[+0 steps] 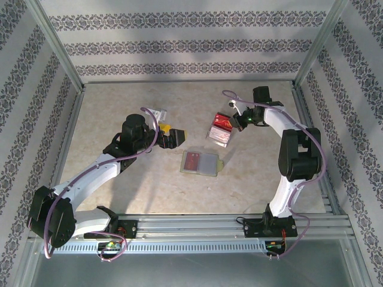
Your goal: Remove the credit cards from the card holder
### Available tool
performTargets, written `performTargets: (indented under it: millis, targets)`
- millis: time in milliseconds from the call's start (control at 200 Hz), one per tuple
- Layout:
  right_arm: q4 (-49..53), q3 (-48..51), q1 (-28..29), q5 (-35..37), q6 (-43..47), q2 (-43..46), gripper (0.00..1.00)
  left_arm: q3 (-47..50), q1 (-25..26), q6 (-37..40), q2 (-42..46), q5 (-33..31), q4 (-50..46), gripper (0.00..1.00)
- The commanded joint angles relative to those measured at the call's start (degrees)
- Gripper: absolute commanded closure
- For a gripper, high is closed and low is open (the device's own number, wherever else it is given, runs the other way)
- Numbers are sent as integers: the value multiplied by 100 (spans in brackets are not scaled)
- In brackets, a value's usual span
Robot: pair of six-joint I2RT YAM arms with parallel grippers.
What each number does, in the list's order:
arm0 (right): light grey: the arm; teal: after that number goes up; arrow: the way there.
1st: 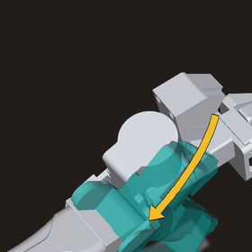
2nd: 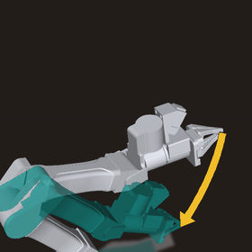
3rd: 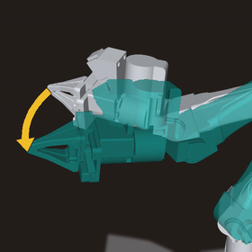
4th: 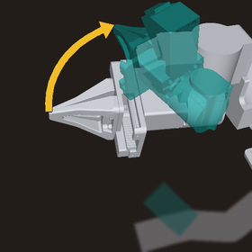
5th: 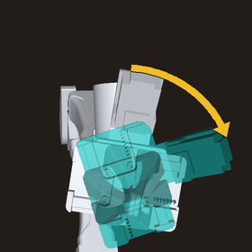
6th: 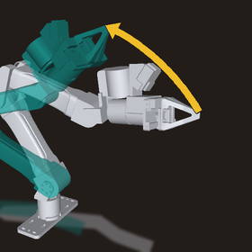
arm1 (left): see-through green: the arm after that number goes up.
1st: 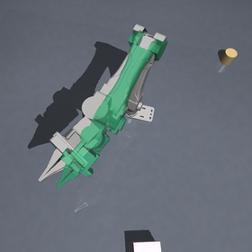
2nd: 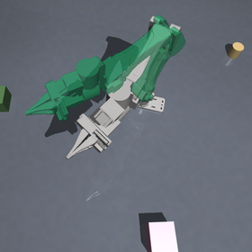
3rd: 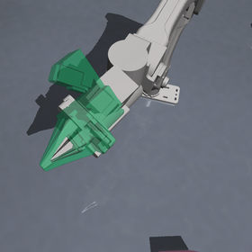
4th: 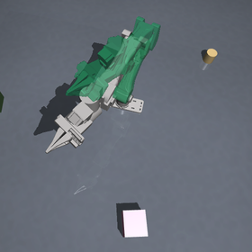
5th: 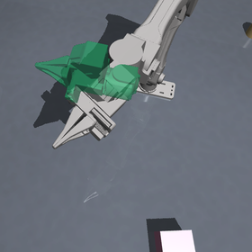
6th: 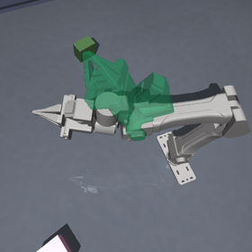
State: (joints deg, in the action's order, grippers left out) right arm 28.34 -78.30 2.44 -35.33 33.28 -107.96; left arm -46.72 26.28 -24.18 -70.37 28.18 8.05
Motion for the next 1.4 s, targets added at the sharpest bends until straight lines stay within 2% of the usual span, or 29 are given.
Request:
performTargets:
  millis: [0, 335, 775, 1069, 1169, 1229, 1354, 1399]
  targets:
    - [436, -231, 80, 264, 118, -169, 100, -49, 61, 174, 154, -85, -98, 1]
    - [427, -437, 306, 514, -42, -380, 100, -21, 54, 174, 215, -74, -76, 1]
    - [404, -725, 526, 263, -278, -638, 100, -12, 56, 126, 232, -44, -67, 1]
    - [366, -462, 520, 479, -612, -168, 100, -25, 59, 129, 243, -25, -94, 1]
    - [349, -345, 525, 533, -642, -68, 76, -36, 57, 145, 251, -37, -113, 1]
    - [298, -248, 534, 547, -645, 2, 68, -47, 59, 151, 252, -32, -135, 1]
    - [113, -30, 547, 537, -699, 199, 67, -39, 61, 147, 264, -10, -146, 1]
    - [94, -2, 545, 519, -721, 254, 70, -39, 56, 149, 281, -11, -151, 1]
